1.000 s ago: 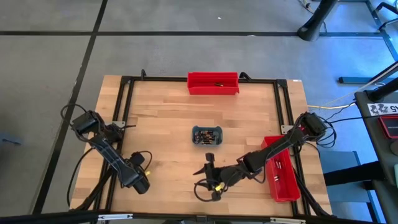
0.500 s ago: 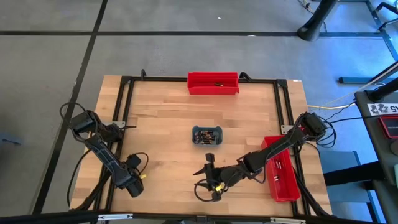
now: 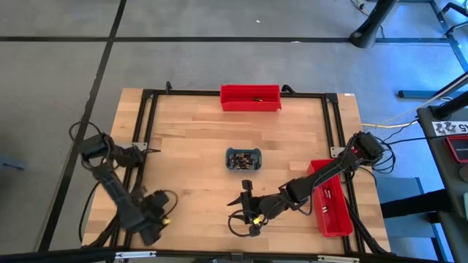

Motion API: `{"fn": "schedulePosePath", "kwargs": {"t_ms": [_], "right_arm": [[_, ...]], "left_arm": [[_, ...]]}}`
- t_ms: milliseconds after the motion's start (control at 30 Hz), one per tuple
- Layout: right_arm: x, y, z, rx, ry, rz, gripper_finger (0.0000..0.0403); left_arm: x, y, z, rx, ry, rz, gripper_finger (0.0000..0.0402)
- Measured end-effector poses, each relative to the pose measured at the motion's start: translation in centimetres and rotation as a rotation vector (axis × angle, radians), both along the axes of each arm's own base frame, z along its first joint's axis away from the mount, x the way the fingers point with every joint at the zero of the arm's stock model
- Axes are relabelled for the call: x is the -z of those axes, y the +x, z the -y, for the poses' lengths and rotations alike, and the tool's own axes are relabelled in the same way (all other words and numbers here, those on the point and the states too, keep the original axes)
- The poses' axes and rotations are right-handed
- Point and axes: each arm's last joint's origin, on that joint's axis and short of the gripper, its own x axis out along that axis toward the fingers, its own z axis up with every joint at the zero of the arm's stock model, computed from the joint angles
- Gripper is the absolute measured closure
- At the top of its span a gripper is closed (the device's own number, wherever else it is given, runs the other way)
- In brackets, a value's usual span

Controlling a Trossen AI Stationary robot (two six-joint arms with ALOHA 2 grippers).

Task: Sort batteries
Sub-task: Put the silver battery into the bottom red bin

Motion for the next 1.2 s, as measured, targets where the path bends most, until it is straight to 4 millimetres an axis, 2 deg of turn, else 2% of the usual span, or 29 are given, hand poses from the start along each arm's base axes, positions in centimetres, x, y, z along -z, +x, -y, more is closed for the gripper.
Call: {"fn": "schedulePosePath", "kwargs": {"t_ms": [167, 300, 367, 433, 533, 600, 800, 1000, 1100, 1200], "right_arm": [[0.1, 0.0, 0.0, 0.002, 0.0, -0.009, 0.023], [0.1, 0.0, 0.0, 0.01, -0.002, -0.007, 0.023], [0.0, 0.0, 0.1, 0.011, 0.0, -0.003, 0.023], [-0.1, 0.1, 0.0, 0.011, 0.009, 0.013, 0.023], [0.0, 0.3, 0.2, 0.018, 0.011, 0.015, 0.023], [0.1, 0.5, 0.5, 0.028, 0.015, 0.011, 0.023], [0.1, 0.5, 0.7, 0.025, 0.036, -0.001, 0.023], [0.2, 0.5, 0.7, 0.024, 0.035, -0.004, 0.023], [0.2, 0.5, 0.7, 0.024, 0.033, -0.007, 0.023], [0.2, 0.5, 0.7, 0.024, 0.033, -0.006, 0.023]], "left_arm": [[-0.6, -3.1, 3.2, 0.074, -0.1, 0.085, 0.0229], [-1.1, -5.1, 6.8, 0.147, -0.27, 0.387, 0.0185], [-0.3, -5.2, 7.6, 0.167, -0.273, 0.479, 0.0178], [1.2, -5.0, 8.7, 0.217, -0.291, 0.468, 0.0177], [2.9, -4.1, 9.0, 0.258, -0.208, 0.444, 0.0177], [3.2, -3.5, 9.1, 0.284, -0.156, 0.43, 0.0177], [3.0, -3.0, 8.5, 0.302, 0.001, 0.432, 0.0177], [3.1, -2.8, 8.1, 0.333, 0.026, 0.389, 0.0178], [3.1, -2.6, 7.8, 0.338, 0.048, 0.375, 0.02], [3.2, -2.5, 7.5, 0.334, 0.068, 0.356, 0.0243]]}}
